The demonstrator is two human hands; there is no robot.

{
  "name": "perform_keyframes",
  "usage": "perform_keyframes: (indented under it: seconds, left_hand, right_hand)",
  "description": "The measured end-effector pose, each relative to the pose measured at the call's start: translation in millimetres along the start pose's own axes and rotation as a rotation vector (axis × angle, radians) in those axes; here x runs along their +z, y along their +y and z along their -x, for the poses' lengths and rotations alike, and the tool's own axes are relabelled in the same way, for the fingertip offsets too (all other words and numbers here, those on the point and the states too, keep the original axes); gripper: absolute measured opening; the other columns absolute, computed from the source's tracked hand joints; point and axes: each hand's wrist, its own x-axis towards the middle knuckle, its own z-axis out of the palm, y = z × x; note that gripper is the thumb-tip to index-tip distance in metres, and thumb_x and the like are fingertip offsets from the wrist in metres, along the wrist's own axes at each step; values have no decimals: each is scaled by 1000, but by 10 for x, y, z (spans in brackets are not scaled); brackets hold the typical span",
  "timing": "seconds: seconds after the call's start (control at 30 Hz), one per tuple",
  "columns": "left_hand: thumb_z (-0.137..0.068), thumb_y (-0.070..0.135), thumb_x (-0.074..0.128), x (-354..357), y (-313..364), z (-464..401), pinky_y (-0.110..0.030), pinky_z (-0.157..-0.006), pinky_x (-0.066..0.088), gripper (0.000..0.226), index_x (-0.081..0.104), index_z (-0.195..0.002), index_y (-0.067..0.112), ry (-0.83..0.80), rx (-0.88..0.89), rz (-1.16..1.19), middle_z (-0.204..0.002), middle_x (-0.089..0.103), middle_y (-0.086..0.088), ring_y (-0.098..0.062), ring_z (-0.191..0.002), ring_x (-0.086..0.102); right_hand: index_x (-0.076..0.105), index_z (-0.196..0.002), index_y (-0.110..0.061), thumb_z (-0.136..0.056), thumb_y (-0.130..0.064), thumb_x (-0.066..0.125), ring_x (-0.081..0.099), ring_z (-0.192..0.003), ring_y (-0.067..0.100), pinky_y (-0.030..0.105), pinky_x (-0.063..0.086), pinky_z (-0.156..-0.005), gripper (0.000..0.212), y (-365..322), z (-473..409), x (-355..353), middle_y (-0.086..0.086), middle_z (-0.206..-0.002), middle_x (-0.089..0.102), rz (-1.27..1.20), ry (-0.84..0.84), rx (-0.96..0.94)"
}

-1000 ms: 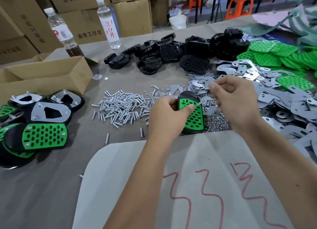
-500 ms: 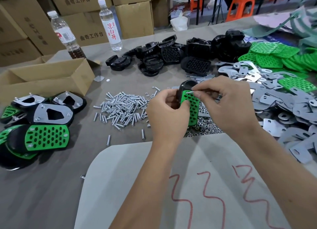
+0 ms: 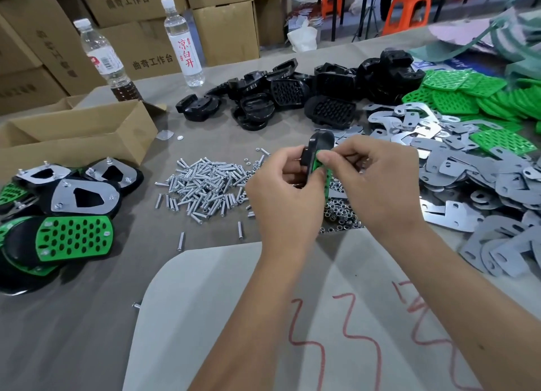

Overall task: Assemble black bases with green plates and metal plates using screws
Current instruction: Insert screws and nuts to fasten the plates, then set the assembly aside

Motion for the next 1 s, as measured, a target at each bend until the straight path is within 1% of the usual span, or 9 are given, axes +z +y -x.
perform_keyframes:
  seconds: [0.13, 0.2, 0.27, 0.33, 0.47, 0.57, 0.67, 0.8, 1.0]
  left_hand:
    - [-83, 2, 80, -34, -9, -52, -33, -78, 60, 19, 77, -95, 17, -81, -87, 155, -82, 76, 3, -16, -78, 72]
    - [-84, 2, 77, -52, 12, -46, -30, -81, 59, 23, 75, -97, 21, -148, -48, 197, -88, 77, 3, -15, -84, 73]
    - [-83, 4, 74, -61, 22, -34, -27, -81, 58, 27, 74, -100, 25, -205, -15, 218, -91, 77, 4, -11, -86, 72]
    - [-83, 4, 73, -49, 10, -36, -32, -82, 59, 32, 73, -103, 29, -222, -28, 221, -92, 76, 0, -13, -87, 71]
    - [-83, 5, 74, -34, -26, -59, -48, -83, 61, 32, 71, -103, 30, -109, -162, 277, -93, 75, -11, -29, -86, 72]
    - [-80, 5, 75, -40, -80, -84, -38, -78, 62, 38, 71, -108, 30, -41, -212, 304, -98, 71, -19, -13, -76, 67]
    - [-77, 5, 72, -7, -76, -57, -27, -75, 58, 40, 72, -106, 32, -69, -170, 279, -96, 75, -9, -11, -78, 66]
    - [-79, 1, 71, 47, -54, -28, -29, -82, 58, 40, 71, -108, 28, -127, -136, 256, -97, 75, 6, -12, -88, 71]
    - [-88, -2, 64, 24, -88, -54, -20, -77, 47, 26, 73, -107, 12, -234, -113, 184, -81, 66, 17, -3, -79, 61]
  right_hand:
    - [65, -99, -26, -63, -61, 87, 50, -76, 0, 22, 40, -73, 54, 68, -47, -22, -11, -86, 63, -90, 71, 225]
    - [64, -113, -26, -56, -59, 91, 66, -85, 9, 29, 52, -72, 71, 64, -61, -35, -4, -103, 72, -432, -94, 488]
    - [71, -114, -22, -62, -49, 94, 74, -83, 12, 28, 55, -60, 63, 75, -50, -37, 0, -101, 78, -645, -237, 585]
    - [73, -107, -20, -68, -44, 92, 75, -79, 11, 27, 56, -59, 50, 63, -35, -19, -2, -94, 79, -576, -177, 521]
    - [63, -105, -26, -72, -57, 84, 74, -83, 22, 37, 60, -62, 50, 73, -11, 21, -3, -98, 73, -353, -36, 410]
    - [58, -87, -17, -92, -44, 75, 59, -61, 12, 22, 45, -56, 31, 105, -13, -1, -4, -72, 60, -81, -38, 200]
    - [42, -64, -15, -106, -29, 57, 35, -52, 10, 25, 27, -54, 46, 67, -5, 21, -6, -54, 39, 111, -91, 100]
    - [35, -64, -15, -109, -20, 49, 30, -56, 14, 27, 26, -54, 47, 59, 2, 23, -3, -56, 36, 53, -122, 150]
    - [36, -69, -13, -105, -18, 54, 33, -54, 20, 41, 29, -53, 40, -13, 35, 62, -6, -55, 34, 194, -90, -52]
